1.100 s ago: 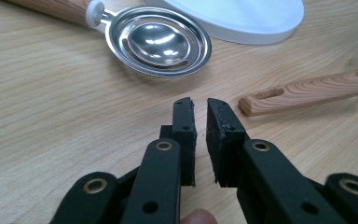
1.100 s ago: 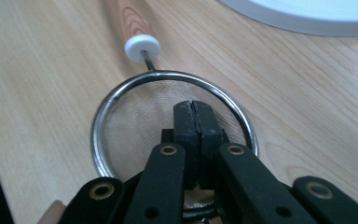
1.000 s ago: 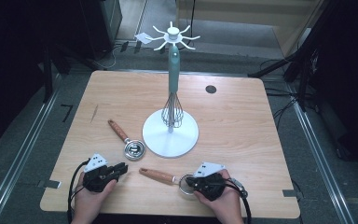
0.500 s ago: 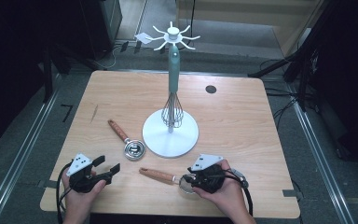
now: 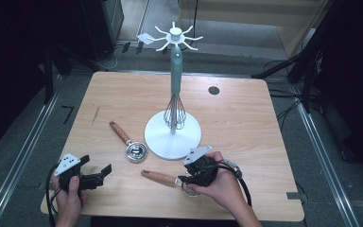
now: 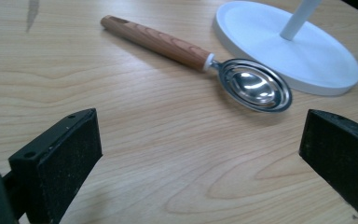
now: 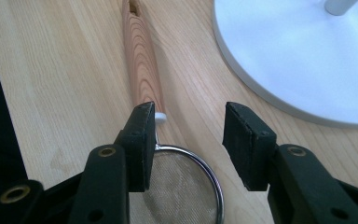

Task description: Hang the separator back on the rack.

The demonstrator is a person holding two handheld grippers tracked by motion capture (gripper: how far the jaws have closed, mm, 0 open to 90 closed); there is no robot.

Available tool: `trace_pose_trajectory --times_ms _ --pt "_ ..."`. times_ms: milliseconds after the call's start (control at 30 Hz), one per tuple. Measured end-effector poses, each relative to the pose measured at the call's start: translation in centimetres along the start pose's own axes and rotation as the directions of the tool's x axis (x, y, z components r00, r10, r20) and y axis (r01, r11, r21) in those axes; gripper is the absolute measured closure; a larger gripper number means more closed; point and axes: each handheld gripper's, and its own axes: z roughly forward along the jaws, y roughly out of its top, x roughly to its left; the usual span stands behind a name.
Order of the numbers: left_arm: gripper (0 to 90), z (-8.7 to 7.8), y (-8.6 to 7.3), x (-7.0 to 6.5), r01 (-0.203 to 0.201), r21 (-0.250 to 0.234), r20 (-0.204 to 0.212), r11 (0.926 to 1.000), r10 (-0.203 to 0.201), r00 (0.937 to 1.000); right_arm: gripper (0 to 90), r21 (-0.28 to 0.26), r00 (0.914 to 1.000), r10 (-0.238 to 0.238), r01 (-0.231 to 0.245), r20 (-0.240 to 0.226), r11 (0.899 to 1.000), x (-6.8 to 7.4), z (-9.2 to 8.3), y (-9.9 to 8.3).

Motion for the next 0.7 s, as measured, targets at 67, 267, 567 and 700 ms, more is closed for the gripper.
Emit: trace_pose_trajectory --times_ms 67,267,567,700 --pt "0.0 -0.1 -0.1 0.3 0.002 0.005 -0.009 1.0 -0.002 1.0 55.1 0.015 0.9999 -0.009 0.009 -0.007 1.0 0.0 0.2 0.5" --pt "0.0 -0.2 -0.1 0.6 0.002 0.003 -0.022 1.0 -0.002 0.9997 56.7 0.079 0.9973 -0.005 0.011 -0.073 0.997 0.1 1.1 2.0" --pt "0.0 -0.4 -0.2 0.6 -0.015 0.009 -0.025 0.9999 0.015 0.9996 61.5 0.177 0.99 0.012 0.013 -0.14 0.984 0.2 2.4 3.1" --pt "0.0 -0.5 -0.3 0.6 -0.013 0.009 -0.025 0.9999 0.013 0.9996 63.2 0.226 0.9868 0.026 0.011 -0.16 0.974 0.1 3.2 3.4"
